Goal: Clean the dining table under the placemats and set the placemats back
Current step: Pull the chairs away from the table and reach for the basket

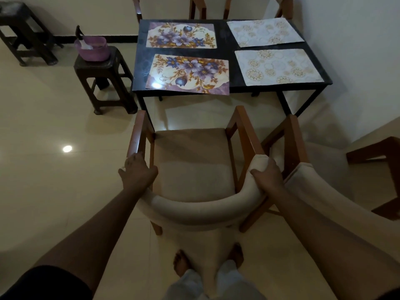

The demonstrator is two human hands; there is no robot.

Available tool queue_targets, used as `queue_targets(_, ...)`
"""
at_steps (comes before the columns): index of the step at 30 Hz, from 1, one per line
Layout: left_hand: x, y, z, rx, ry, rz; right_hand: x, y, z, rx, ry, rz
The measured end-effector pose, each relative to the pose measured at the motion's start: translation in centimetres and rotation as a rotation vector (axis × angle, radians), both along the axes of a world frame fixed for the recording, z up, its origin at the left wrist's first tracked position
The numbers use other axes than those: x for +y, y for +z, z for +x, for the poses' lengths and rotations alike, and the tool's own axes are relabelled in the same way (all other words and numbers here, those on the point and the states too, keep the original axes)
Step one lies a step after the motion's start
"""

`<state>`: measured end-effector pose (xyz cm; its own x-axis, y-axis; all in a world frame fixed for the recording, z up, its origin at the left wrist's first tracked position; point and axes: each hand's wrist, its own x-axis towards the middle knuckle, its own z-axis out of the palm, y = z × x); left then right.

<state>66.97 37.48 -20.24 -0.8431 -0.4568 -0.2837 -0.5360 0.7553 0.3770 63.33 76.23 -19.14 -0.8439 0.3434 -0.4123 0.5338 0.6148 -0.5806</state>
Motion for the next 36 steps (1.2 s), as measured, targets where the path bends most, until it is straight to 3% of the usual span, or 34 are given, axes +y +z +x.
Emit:
queue_targets(9,9.9,4.3,-0.3,0.159,-0.22,0.229,4.0,4.0,4.5,0.128,-0.015,-0.038)
queue_targets(21,36.0,7.8,2.2,0.261,-0.43,0.375,25.6,8.7,14.6,0.358,-0.114,0.005)
queue_targets(28,47.2,6.9,4.0,0.118,-0.395,0.544,41.0,9.8,17.7,0.304,-0.196,0.078)
queue_targets(36,53.7,3.7,-0.9,0.017,-0.235,0.53,52.3,6.8,13.2,0.132,-0.236,0.108)
